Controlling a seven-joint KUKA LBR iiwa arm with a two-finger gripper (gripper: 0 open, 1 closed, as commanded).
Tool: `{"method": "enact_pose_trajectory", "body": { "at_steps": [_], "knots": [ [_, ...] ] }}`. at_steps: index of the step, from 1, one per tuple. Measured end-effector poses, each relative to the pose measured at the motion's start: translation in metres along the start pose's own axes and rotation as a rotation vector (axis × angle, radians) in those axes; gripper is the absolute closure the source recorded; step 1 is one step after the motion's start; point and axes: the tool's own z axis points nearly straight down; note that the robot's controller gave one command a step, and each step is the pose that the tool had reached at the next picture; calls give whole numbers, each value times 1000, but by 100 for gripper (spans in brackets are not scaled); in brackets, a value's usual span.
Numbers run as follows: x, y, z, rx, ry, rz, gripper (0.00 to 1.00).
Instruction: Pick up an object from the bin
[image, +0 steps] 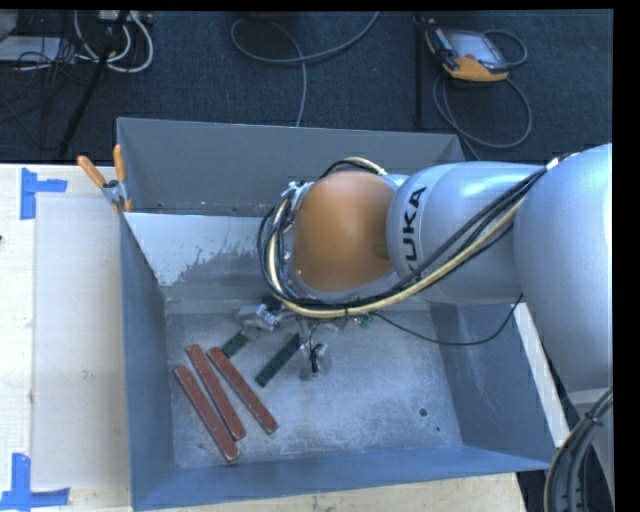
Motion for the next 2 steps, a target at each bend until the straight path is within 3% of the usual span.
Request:
{"method": "enact_pose_trajectory", "body": {
  "at_steps": [1, 2],
  "knots": [
    [1, -1, 0, -1, 0, 5, 100],
    [2, -13, -153, 6, -4, -5, 100]
  ]
}}
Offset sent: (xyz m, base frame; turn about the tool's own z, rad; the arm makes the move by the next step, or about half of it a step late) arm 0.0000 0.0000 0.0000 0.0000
